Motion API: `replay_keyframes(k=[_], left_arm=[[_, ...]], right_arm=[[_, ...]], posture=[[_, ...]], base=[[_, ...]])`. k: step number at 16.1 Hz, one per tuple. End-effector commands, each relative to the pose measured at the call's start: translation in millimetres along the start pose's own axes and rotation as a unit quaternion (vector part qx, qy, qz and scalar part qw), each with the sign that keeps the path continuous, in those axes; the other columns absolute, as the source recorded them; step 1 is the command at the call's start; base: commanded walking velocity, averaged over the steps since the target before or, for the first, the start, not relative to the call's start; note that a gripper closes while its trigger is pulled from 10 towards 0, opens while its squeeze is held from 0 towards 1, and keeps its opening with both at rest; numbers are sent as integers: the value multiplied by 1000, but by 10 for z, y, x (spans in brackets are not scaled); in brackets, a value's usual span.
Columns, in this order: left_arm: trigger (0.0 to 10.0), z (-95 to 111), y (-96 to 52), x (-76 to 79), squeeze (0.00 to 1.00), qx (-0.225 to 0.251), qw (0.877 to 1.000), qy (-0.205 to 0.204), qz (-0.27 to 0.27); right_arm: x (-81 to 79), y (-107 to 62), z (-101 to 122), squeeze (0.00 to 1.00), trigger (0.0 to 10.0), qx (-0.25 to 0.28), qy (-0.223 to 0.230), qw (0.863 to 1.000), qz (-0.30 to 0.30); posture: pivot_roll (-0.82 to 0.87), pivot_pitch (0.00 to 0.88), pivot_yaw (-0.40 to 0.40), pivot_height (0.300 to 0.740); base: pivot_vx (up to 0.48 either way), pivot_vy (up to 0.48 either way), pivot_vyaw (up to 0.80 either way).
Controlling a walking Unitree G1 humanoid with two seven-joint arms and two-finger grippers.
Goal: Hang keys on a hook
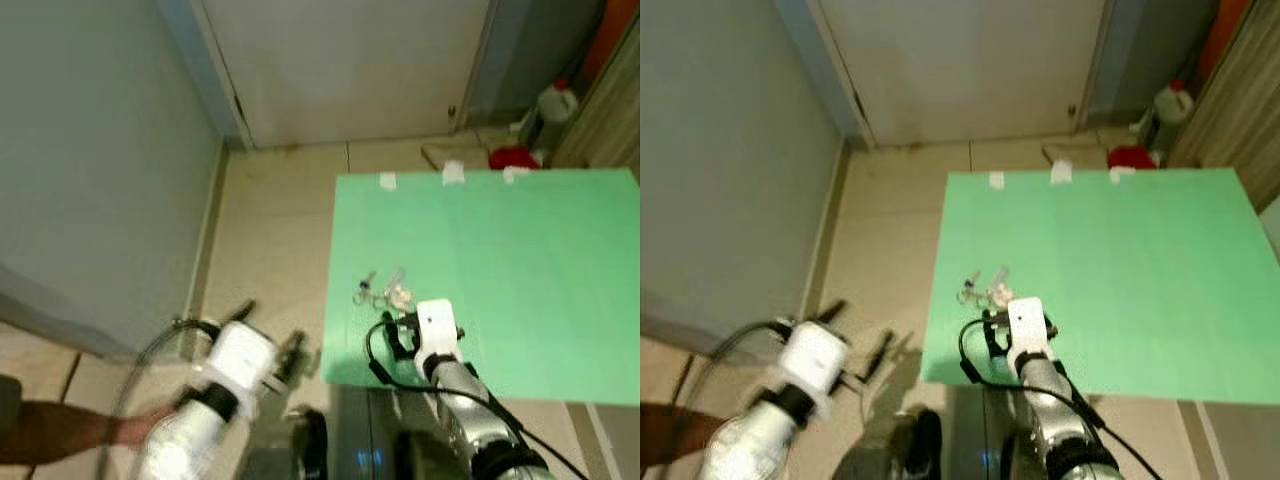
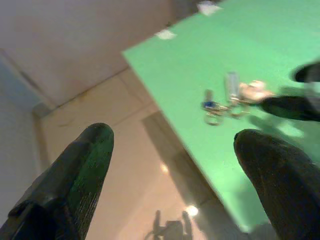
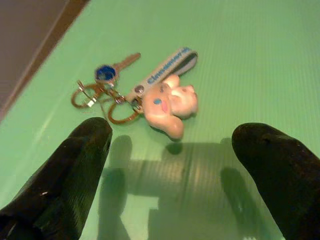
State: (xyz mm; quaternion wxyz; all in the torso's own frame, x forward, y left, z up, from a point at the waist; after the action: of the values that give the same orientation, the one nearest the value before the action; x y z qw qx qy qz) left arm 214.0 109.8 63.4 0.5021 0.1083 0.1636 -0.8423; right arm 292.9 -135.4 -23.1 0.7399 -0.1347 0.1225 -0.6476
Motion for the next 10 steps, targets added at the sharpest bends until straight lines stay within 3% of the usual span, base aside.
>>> replay_keyframes(k=[1, 5, 10], left_arm=[[10000, -3, -33, -8, 0, -3, 1000, 11, 6], [10000, 102, -104, 67, 0, 12, 999, -13, 32], [10000, 208, -116, 269, 0, 21, 999, -27, 13]], right_arm=[[-48, -11, -30, 0, 10000, -2, -2, 1000, 8], [-191, 13, -5, 0, 10000, 11, 17, 1000, 16], [-366, 131, 120, 0, 10000, 10, 41, 999, 9]], posture=[[134, 315, 138, 740], [147, 327, 119, 740], [167, 339, 115, 740]], base=[[0, 0, 0], [0, 0, 0], [0, 0, 0]])
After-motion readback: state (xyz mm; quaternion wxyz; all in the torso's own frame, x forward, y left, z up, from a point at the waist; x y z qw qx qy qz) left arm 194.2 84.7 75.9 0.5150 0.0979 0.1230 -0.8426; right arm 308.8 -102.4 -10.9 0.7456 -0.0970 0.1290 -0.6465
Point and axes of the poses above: a point about 5 cm out from each wrist's last joint towards the gripper, its own y axis pointing out of the wrist towards the gripper, its own z axis along the axis of the wrist's last joint, x = y × z, the point moved 3 cm from there along y, pointing out of the wrist towards the gripper, and after that the axes turned 6 degrees about y, right-handed, at the moved point
